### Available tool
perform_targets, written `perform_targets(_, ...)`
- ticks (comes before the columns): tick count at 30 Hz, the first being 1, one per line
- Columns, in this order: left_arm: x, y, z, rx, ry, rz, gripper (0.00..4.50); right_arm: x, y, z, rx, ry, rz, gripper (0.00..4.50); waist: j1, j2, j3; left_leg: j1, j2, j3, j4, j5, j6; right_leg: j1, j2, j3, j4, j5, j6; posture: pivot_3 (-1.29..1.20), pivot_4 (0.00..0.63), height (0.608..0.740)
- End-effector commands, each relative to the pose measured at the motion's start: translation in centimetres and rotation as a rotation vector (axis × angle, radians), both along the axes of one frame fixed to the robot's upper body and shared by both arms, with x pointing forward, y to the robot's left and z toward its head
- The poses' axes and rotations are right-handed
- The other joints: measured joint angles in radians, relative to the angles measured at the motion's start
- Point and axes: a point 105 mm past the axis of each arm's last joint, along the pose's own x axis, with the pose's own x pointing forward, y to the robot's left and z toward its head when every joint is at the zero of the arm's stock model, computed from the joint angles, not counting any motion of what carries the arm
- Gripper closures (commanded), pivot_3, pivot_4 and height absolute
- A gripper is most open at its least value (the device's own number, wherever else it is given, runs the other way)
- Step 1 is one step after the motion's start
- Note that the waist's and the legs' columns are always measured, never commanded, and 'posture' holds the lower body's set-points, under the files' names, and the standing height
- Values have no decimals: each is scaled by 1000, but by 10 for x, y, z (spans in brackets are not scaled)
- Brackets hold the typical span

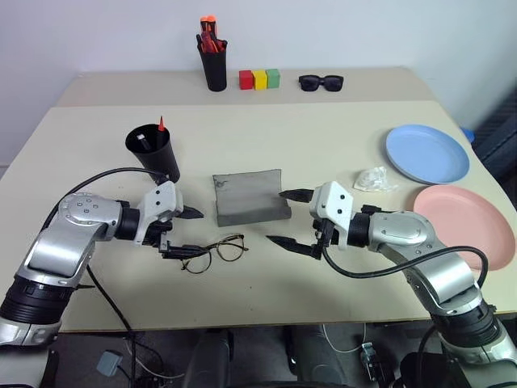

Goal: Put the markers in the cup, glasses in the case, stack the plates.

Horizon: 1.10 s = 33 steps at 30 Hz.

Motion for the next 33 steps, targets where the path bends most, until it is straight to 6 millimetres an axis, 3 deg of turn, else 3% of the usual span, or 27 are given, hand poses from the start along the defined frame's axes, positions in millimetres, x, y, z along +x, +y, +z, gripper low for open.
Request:
perform_targets(1,-4,-7,4,2,-15,-30,70,-2,5,8,5,-45,32,0,-2,0,0,0,0,0,0,0,0,0,0,0,0,0,0,0,150,740)
perform_targets(6,2,-4,3,10,-28,-11,70,-2,10,11,7,-56,50,0,-2,0,0,0,0,0,0,0,0,0,0,0,0,0,0,0,150,740)
perform_targets(11,23,34,9,16,-101,191,70,1,38,8,-94,-87,158,0,-6,0,0,1,0,0,0,0,0,0,0,0,1,0,0,0,150,740)
perform_targets(13,23,53,10,0,-123,291,70,0,53,1,-163,-114,225,0,-13,0,0,1,1,0,0,0,0,-1,1,0,1,0,0,0,150,740)
perform_targets(22,-13,88,2,6,-117,468,70,4,93,-18,-258,-21,270,0,-11,0,0,1,1,0,-1,0,0,-1,0,0,1,0,-1,0,150,740)
perform_targets(26,-29,94,-7,55,-95,472,70,3,108,-24,-285,-3,291,0,-5,0,0,2,1,1,-1,0,0,-1,0,0,1,0,-2,0,150,740)
perform_targets(32,-32,92,-7,62,-94,478,70,11,127,-31,-284,35,251,0,-3,0,0,2,1,1,-2,0,0,-1,0,0,1,0,-2,0,150,740)
perform_targets(33,-33,92,-7,61,-93,477,24,11,128,-32,-287,35,247,245,-3,0,0,2,1,1,-2,0,0,-1,0,0,1,0,-2,0,150,740)
